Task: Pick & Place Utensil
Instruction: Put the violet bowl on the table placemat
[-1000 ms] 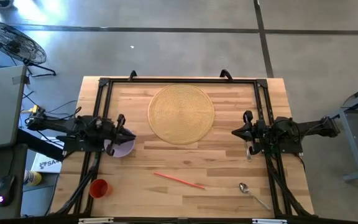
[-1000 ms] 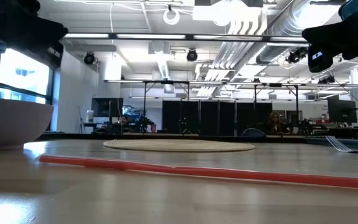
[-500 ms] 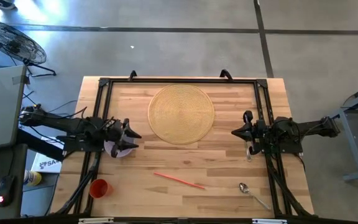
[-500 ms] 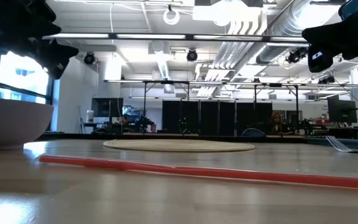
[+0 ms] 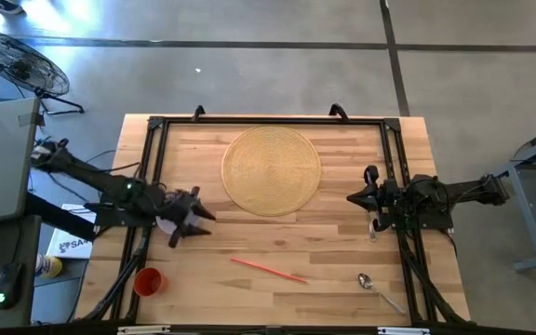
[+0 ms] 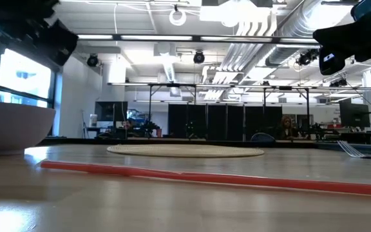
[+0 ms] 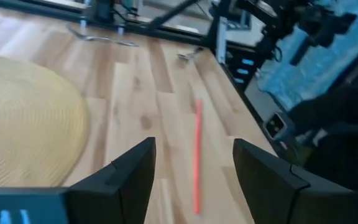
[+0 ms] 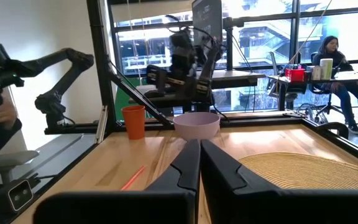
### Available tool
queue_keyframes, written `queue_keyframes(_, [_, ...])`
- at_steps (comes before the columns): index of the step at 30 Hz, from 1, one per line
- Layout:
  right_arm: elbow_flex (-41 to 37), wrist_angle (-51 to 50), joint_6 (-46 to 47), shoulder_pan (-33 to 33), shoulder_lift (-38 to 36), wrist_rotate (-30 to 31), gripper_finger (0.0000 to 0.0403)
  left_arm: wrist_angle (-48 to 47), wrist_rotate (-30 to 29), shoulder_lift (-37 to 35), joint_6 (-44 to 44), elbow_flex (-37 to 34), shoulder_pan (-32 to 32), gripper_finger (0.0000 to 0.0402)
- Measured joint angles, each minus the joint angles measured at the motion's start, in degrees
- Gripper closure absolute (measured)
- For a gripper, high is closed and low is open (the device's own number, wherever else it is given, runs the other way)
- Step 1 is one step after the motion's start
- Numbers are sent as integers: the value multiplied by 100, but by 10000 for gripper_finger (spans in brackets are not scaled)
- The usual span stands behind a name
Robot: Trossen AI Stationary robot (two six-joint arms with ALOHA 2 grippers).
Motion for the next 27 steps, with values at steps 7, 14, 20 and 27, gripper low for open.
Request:
queue_keyframes(7, [-2,0,0,1,1,0,399,-533,-1425,723,-373,714,-1599,198])
queue_keyframes(14, [-2,0,0,1,0,0,401,-2464,-2362,1368,-2011,1788,-2743,198])
queue_keyframes(20, [-2,0,0,-1,1,-1,400,-4037,-2342,1826,-3345,2501,-3032,198])
queue_keyframes(27, [-2,0,0,1,2,-1,396,-4518,-2319,1994,-3599,2584,-3018,198])
